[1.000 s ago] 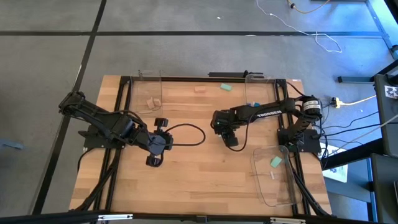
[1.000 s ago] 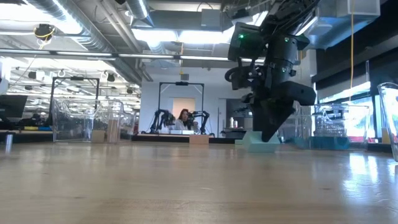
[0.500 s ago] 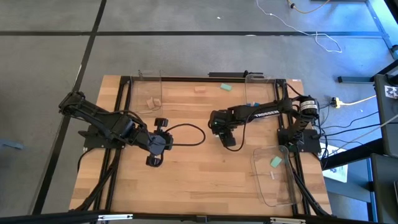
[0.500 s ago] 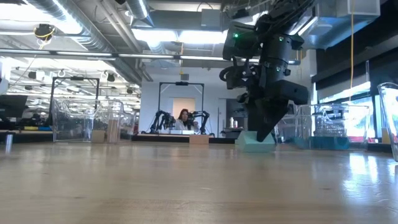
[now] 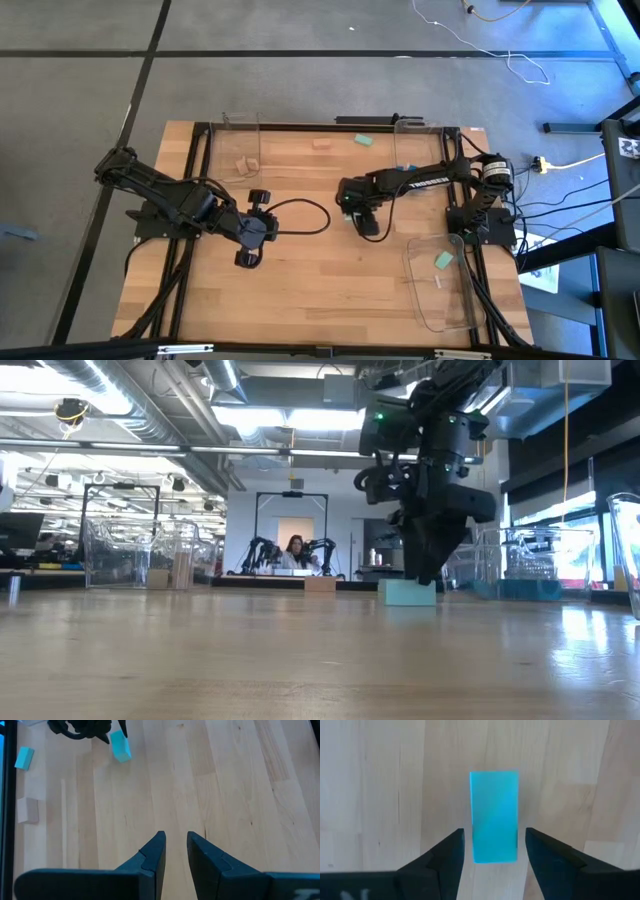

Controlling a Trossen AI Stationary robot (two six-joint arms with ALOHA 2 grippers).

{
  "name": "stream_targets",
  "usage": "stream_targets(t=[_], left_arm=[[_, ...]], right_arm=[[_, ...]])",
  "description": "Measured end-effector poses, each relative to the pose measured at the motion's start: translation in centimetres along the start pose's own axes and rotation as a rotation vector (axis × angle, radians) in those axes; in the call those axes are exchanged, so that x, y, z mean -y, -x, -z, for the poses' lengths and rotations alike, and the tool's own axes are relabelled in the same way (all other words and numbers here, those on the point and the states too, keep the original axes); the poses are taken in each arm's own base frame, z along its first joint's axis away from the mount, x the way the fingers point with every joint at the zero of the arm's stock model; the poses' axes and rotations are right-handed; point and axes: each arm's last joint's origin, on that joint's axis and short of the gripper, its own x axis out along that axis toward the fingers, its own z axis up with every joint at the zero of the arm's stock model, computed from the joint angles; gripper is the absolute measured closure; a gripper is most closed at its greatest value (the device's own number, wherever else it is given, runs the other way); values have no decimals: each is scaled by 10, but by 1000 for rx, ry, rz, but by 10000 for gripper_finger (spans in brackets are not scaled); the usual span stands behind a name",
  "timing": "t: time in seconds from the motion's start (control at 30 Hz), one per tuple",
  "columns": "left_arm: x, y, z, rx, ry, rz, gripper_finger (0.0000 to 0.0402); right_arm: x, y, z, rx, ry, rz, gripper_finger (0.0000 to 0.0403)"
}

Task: Sort & place blocks by color
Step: Put the bottom light blue block into the bottom right transparent bin

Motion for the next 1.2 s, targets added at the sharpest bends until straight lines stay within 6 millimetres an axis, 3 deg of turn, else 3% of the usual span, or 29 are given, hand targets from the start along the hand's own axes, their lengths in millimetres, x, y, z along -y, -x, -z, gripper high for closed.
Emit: stream_targets(t=[0.17,0.43,0.6,0.73,0.93,1.2], left_arm=[[0,0,0,0,0,0,330],[0,0,0,0,0,0,330],[0,0,0,-1,0,0,330],[0,0,0,0,0,0,330],[0,0,0,-1,0,-1,330],[0,0,0,-1,0,-1,330]], right_arm=[[1,-1,-4,46,-1,6,194],[-2,-33,4,-26,3,-38,194],[-2,-36,4,-33,7,-40,215],[-1,-33,1,-27,4,-37,270],[1,-19,-8,-106,-25,-50,271],[-12,24,-25,-238,12,-13,271]])
